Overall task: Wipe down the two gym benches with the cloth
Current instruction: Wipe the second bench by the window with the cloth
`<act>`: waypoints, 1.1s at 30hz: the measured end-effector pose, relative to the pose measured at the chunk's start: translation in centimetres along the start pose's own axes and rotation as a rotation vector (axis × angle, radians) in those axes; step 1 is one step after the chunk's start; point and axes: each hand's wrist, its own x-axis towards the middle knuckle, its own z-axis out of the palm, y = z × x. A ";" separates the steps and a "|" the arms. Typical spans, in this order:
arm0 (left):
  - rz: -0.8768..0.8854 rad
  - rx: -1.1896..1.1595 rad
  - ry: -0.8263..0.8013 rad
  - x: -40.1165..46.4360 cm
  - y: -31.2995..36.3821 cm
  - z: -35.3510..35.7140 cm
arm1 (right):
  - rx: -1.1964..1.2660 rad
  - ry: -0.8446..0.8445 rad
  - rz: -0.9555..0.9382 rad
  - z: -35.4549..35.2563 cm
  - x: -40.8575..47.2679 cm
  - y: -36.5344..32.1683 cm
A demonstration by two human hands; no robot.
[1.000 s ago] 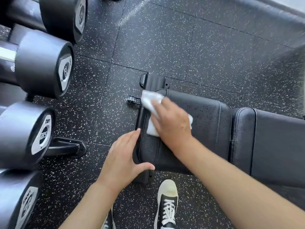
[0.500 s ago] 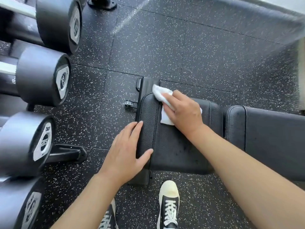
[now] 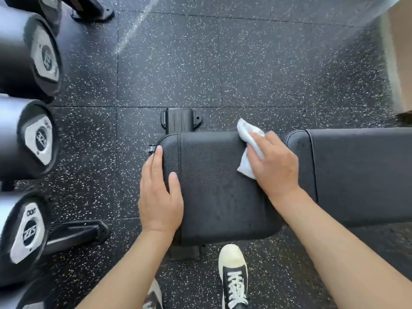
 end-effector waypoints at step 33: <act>0.036 0.000 0.041 0.3 -1.4 1.3 | 0.182 -0.089 -0.314 1.7 -11.4 -5.7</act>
